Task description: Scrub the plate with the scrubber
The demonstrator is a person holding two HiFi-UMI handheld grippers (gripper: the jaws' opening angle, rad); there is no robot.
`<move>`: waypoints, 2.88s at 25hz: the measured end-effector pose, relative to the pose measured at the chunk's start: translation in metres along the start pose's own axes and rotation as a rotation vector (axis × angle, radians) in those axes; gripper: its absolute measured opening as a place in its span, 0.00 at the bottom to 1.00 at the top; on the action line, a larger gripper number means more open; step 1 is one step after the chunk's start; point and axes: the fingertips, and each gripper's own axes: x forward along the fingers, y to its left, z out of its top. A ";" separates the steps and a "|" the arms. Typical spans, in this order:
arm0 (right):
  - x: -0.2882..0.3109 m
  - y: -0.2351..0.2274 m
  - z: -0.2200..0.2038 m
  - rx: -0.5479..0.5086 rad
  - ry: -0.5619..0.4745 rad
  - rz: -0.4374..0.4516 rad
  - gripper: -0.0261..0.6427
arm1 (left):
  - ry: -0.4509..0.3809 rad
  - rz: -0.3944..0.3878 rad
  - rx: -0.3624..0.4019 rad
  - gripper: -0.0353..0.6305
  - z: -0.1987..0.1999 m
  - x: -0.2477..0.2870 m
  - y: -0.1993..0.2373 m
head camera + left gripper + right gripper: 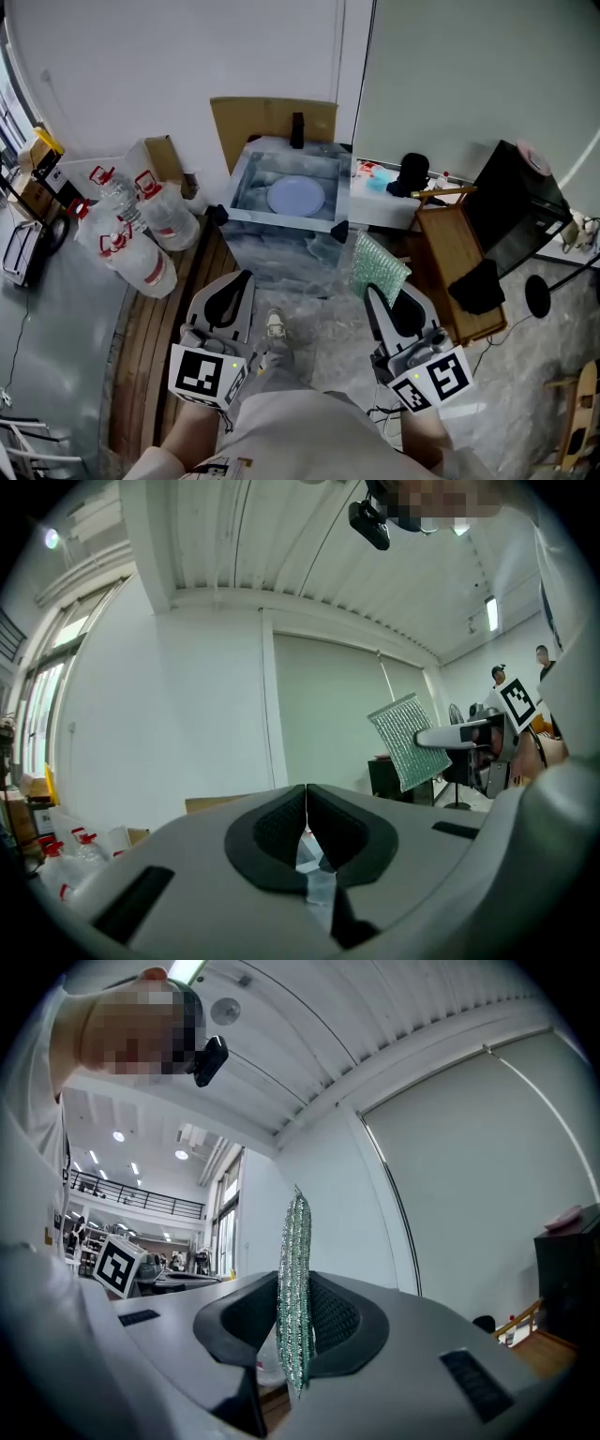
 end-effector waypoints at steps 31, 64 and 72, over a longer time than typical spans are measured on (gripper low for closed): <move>0.380 -0.180 -0.166 0.043 0.397 -0.189 0.20 | 0.305 -0.207 -0.191 0.09 -0.171 0.342 0.255; 0.505 -0.298 -0.457 0.094 0.924 -0.125 0.20 | 0.851 -0.127 -0.540 0.29 -0.468 0.500 0.262; 0.503 -0.320 -0.526 0.048 1.078 -0.182 0.20 | 0.961 -0.155 -0.570 0.31 -0.530 0.513 0.244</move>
